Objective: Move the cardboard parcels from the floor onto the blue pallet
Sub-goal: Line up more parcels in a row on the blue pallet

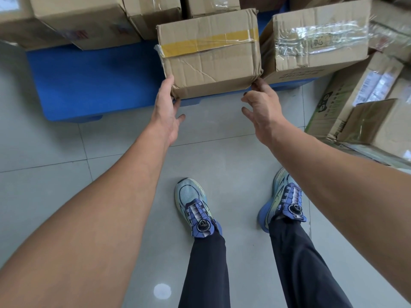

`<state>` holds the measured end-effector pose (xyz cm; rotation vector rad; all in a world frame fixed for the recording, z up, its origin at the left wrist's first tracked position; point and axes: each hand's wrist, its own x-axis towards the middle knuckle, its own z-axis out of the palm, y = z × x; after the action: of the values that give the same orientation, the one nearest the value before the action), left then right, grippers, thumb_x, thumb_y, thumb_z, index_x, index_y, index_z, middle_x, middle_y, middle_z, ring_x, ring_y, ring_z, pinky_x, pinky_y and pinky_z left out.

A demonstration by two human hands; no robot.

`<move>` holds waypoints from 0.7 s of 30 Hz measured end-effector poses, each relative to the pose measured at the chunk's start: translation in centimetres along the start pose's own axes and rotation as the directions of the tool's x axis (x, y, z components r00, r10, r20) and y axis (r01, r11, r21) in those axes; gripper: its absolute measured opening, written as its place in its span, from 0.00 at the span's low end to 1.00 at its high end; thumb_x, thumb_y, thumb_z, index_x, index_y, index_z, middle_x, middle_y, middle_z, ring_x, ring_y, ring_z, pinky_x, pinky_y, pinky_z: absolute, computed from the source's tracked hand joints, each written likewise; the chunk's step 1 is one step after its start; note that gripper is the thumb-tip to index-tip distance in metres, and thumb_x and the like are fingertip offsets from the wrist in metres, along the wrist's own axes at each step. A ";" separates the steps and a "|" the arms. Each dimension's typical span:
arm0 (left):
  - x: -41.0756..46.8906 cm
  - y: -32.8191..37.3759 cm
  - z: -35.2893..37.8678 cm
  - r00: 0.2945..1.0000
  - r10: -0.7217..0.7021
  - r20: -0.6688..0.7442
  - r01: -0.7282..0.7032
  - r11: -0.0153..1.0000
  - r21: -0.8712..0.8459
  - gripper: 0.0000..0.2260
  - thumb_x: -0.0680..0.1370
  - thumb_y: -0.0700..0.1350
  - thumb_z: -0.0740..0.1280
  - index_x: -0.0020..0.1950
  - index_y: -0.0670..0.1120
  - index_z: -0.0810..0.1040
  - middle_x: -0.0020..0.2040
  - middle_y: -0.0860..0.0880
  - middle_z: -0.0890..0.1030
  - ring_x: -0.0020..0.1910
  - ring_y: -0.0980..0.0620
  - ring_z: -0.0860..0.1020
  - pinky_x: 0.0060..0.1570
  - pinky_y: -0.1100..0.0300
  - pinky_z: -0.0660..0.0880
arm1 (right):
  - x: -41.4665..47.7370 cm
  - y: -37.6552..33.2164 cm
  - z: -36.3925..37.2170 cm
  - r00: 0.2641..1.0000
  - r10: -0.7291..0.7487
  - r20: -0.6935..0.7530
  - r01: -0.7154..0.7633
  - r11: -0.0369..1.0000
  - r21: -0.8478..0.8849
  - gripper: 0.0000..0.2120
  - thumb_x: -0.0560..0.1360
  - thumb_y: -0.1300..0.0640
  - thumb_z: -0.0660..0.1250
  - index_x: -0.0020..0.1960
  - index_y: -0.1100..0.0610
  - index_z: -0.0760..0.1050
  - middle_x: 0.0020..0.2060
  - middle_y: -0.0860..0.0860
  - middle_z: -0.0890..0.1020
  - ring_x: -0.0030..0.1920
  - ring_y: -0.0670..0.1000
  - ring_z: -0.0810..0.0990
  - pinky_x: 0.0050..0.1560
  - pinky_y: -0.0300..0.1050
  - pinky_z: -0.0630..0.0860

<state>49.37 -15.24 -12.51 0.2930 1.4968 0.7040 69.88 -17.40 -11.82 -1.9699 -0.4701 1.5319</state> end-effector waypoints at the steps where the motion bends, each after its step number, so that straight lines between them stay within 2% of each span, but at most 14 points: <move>1: -0.1 0.1 0.1 1.000 0.001 0.000 -0.001 1.000 0.001 0.27 0.83 0.61 0.60 0.81 0.55 0.63 0.81 0.51 0.65 0.78 0.50 0.65 0.77 0.38 0.57 | 0.0 0.0 -0.1 1.000 0.003 0.001 -0.003 1.000 0.001 0.33 0.77 0.68 0.62 0.80 0.52 0.66 0.68 0.47 0.75 0.66 0.52 0.75 0.70 0.55 0.75; 8: -1.3 -0.2 0.9 0.998 -0.038 -0.043 0.040 0.998 0.052 0.31 0.80 0.68 0.60 0.80 0.58 0.64 0.81 0.53 0.65 0.78 0.52 0.66 0.74 0.37 0.59 | -2.4 -0.8 -1.4 0.999 0.023 -0.030 -0.022 1.000 0.022 0.36 0.73 0.62 0.68 0.81 0.56 0.65 0.77 0.52 0.70 0.73 0.50 0.71 0.77 0.58 0.67; 11: -3.7 -1.6 0.6 0.984 -0.117 -0.136 0.131 0.987 0.093 0.34 0.81 0.68 0.58 0.82 0.52 0.61 0.82 0.49 0.63 0.77 0.50 0.67 0.73 0.40 0.64 | -5.4 -0.4 -3.6 0.999 0.038 -0.030 -0.037 0.999 0.039 0.33 0.77 0.64 0.66 0.81 0.56 0.63 0.78 0.53 0.69 0.75 0.51 0.70 0.77 0.59 0.67; 14: -7.5 -3.9 2.3 0.975 -0.201 -0.099 0.218 0.952 0.214 0.31 0.83 0.65 0.55 0.80 0.49 0.65 0.80 0.48 0.67 0.75 0.50 0.69 0.70 0.42 0.67 | -8.3 0.7 -7.5 0.996 0.036 -0.087 -0.035 0.999 0.013 0.29 0.78 0.63 0.64 0.79 0.56 0.66 0.76 0.52 0.72 0.73 0.50 0.72 0.76 0.58 0.69; 18: -11.9 -6.9 8.7 0.964 -0.264 0.032 0.232 0.894 0.383 0.26 0.84 0.63 0.56 0.77 0.50 0.70 0.75 0.51 0.73 0.70 0.53 0.73 0.64 0.47 0.71 | -10.1 1.5 -15.3 0.962 0.045 -0.269 -0.040 0.999 0.024 0.26 0.80 0.64 0.64 0.77 0.58 0.70 0.73 0.52 0.76 0.69 0.47 0.76 0.74 0.45 0.70; 20: -13.1 -8.3 13.3 0.951 -0.291 0.102 0.220 0.872 0.437 0.25 0.84 0.62 0.57 0.77 0.50 0.71 0.74 0.52 0.74 0.69 0.54 0.74 0.63 0.48 0.71 | -10.4 1.6 -19.6 0.927 0.053 -0.370 -0.044 0.998 0.034 0.24 0.80 0.63 0.64 0.76 0.56 0.72 0.68 0.49 0.79 0.65 0.41 0.77 0.70 0.37 0.69; 21: -13.6 -8.8 15.9 0.943 -0.302 0.137 0.208 0.861 0.465 0.25 0.84 0.62 0.58 0.77 0.50 0.71 0.74 0.52 0.74 0.69 0.55 0.74 0.63 0.48 0.71 | -10.3 1.6 -21.8 0.908 0.053 -0.416 -0.044 0.999 0.030 0.23 0.80 0.61 0.64 0.76 0.55 0.72 0.63 0.46 0.81 0.60 0.36 0.77 0.65 0.32 0.69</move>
<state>67.95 -26.18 -5.39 0.4878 1.4492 0.1009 87.83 -30.01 -1.62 -2.2283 -0.2244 1.0874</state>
